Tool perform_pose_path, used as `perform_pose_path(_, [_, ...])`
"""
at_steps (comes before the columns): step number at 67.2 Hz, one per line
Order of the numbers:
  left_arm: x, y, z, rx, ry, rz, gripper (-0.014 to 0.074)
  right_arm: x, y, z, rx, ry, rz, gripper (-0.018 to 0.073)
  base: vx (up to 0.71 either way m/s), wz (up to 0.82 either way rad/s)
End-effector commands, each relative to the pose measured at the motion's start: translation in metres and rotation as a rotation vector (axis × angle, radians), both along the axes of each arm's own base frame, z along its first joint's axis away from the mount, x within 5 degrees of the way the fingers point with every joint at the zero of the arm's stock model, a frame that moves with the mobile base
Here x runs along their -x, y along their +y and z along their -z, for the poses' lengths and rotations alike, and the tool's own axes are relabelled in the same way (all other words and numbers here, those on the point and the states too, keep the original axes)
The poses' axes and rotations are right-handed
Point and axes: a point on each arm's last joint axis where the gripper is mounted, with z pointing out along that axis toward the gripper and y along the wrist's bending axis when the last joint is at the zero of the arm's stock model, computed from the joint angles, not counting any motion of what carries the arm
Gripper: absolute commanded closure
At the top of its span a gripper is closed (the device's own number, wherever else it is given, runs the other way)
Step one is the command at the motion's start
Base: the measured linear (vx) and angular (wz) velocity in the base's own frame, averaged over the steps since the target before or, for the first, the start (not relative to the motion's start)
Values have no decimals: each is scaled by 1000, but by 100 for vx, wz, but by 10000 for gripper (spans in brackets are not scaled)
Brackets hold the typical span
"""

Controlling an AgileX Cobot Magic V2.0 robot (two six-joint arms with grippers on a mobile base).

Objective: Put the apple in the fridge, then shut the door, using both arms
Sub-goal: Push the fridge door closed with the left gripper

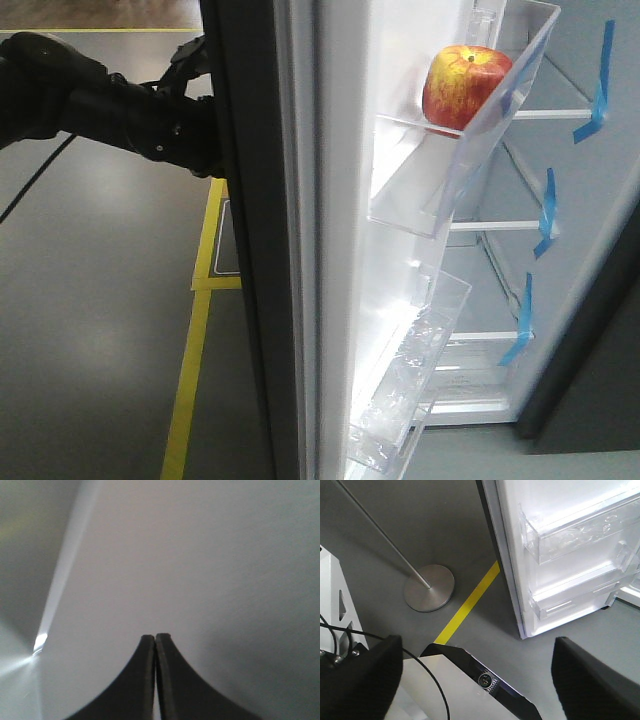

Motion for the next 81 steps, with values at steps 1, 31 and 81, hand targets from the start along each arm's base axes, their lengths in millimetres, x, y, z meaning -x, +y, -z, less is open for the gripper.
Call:
perform_pose_path(1, [18,-18,-39,106,-91,46,603,1,2,-6,-10,8,-22,-20,0,0])
perform_pose_path(31, [56,-96,-41,126,-140,160,603,1,2,-6,-10,8,-22,-20,0,0])
perform_pose_path(81, [113,-75,-72,-205,-355,36,603,1,2,-6,-10,8,-22,-20,0,0])
